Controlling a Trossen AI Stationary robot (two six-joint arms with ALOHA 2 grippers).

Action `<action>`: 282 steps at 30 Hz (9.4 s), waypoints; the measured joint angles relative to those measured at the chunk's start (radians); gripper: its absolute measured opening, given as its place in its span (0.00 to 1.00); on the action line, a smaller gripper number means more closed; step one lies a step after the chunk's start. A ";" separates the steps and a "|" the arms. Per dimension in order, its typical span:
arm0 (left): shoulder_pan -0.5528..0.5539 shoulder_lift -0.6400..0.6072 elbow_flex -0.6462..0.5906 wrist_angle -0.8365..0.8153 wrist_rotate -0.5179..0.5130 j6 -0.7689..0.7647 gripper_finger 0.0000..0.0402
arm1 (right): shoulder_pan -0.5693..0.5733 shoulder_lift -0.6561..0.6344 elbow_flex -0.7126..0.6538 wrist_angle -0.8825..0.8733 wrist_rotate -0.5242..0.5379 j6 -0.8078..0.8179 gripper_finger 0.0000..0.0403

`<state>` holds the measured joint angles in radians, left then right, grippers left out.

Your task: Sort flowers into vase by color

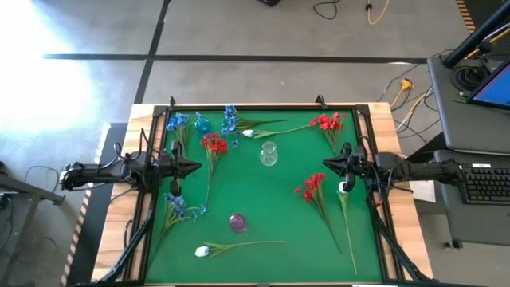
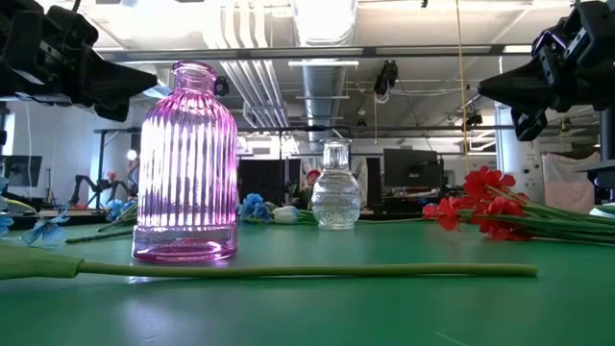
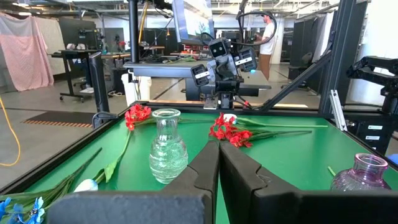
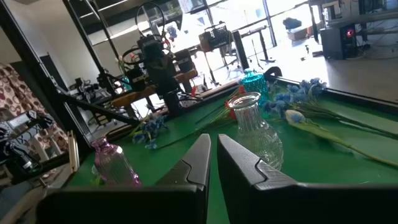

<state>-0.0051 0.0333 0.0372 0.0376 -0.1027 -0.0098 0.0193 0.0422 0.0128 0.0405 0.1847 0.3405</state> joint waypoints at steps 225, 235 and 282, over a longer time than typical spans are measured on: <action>-0.041 0.857 0.589 -0.363 -0.116 -0.737 0.00 | -0.214 1.009 0.607 0.761 -0.105 -0.426 0.09; -0.041 0.857 0.589 -0.363 -0.121 -0.733 0.00 | -0.216 1.085 0.607 0.833 -0.050 -0.459 0.09; -0.007 0.857 0.589 -0.482 -0.276 -0.986 0.00 | -0.225 1.164 0.608 0.610 -0.025 -0.417 0.62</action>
<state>-0.0124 0.8906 0.6258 -0.4444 -0.3791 -0.9961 -0.2058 1.2060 0.6205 0.6503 0.1593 -0.0761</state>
